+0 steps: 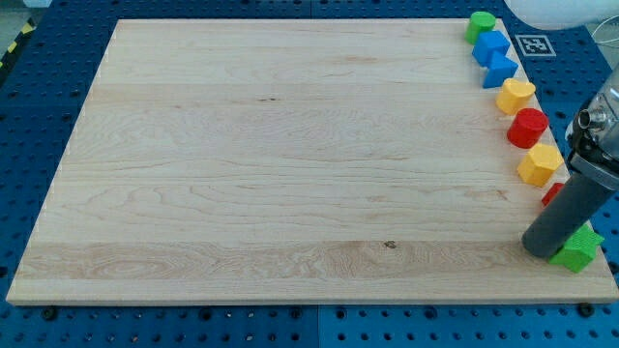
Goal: Nudge blue cube a bit right
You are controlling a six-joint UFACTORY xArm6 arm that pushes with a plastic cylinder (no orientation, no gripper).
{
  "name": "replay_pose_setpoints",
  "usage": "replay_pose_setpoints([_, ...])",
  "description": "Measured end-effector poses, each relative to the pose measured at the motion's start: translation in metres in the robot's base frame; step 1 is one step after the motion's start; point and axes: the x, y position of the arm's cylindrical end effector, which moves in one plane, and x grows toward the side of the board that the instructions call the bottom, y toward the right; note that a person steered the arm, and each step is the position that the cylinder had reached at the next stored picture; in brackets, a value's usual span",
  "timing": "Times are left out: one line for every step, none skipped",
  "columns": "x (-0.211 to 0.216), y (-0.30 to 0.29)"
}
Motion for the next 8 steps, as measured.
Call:
replay_pose_setpoints([0.000,0.001])
replay_pose_setpoints([0.002,0.011])
replay_pose_setpoints([0.004,0.017])
replay_pose_setpoints([0.004,0.017])
replay_pose_setpoints([0.002,-0.027])
replay_pose_setpoints([-0.043,-0.089])
replay_pose_setpoints([-0.097,-0.114])
replay_pose_setpoints([-0.103,-0.114])
